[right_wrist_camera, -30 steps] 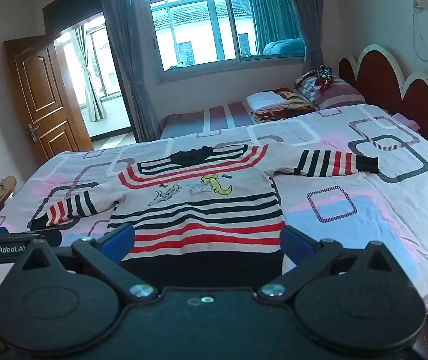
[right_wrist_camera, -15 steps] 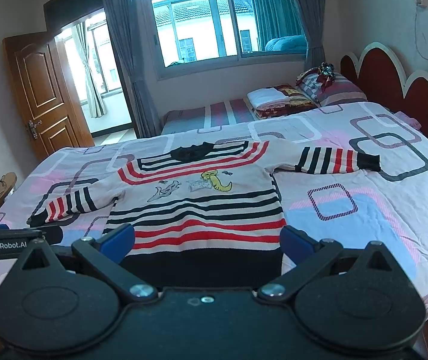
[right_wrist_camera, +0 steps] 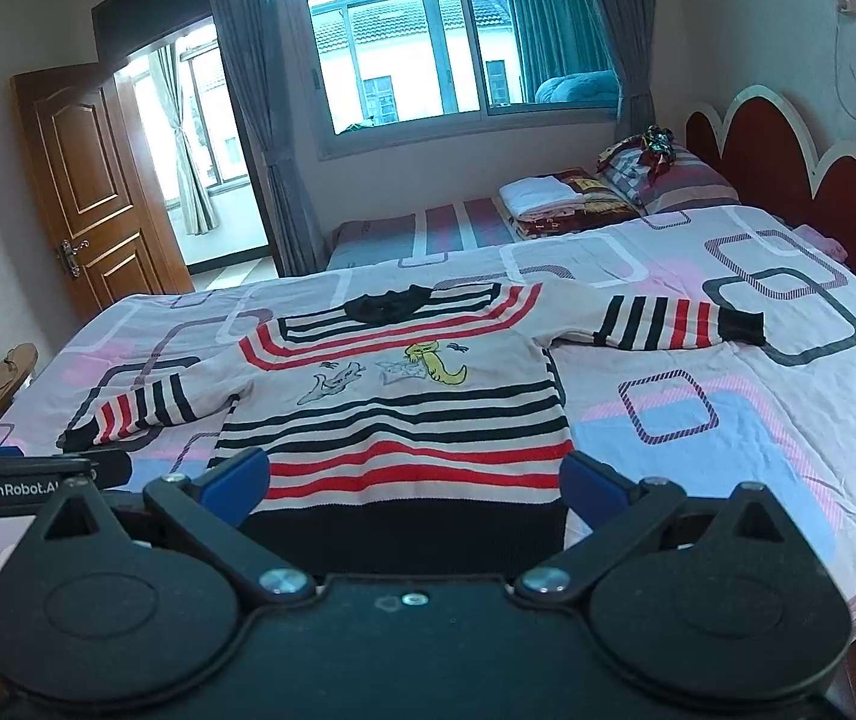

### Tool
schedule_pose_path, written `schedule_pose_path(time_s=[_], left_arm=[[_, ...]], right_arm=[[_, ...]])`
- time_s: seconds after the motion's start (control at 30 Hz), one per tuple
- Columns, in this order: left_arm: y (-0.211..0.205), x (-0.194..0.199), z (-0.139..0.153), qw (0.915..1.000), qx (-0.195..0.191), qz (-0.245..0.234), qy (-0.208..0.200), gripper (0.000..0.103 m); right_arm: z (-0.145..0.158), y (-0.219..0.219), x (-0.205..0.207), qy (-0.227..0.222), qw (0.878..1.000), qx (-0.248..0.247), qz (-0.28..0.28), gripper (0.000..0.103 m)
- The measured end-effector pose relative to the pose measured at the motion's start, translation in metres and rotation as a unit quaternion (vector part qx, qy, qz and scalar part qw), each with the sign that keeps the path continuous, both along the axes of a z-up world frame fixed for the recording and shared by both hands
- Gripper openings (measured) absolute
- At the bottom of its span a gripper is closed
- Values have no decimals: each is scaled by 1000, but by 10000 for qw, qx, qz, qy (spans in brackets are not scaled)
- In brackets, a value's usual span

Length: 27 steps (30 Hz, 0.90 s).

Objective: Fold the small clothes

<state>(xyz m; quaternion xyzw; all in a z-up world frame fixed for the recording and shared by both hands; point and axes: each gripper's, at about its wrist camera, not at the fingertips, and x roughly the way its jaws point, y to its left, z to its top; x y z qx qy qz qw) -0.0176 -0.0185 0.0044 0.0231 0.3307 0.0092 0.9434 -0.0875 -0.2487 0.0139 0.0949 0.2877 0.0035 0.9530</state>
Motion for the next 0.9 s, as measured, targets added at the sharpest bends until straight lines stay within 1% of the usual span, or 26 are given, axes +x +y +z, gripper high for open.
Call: schedule_pose_path(time_s=[0.9], left_arm=[[1, 4, -1, 10000, -30, -7, 65, 103]], right_arm=[[-2, 3, 3, 55, 10000, 19, 10, 102]])
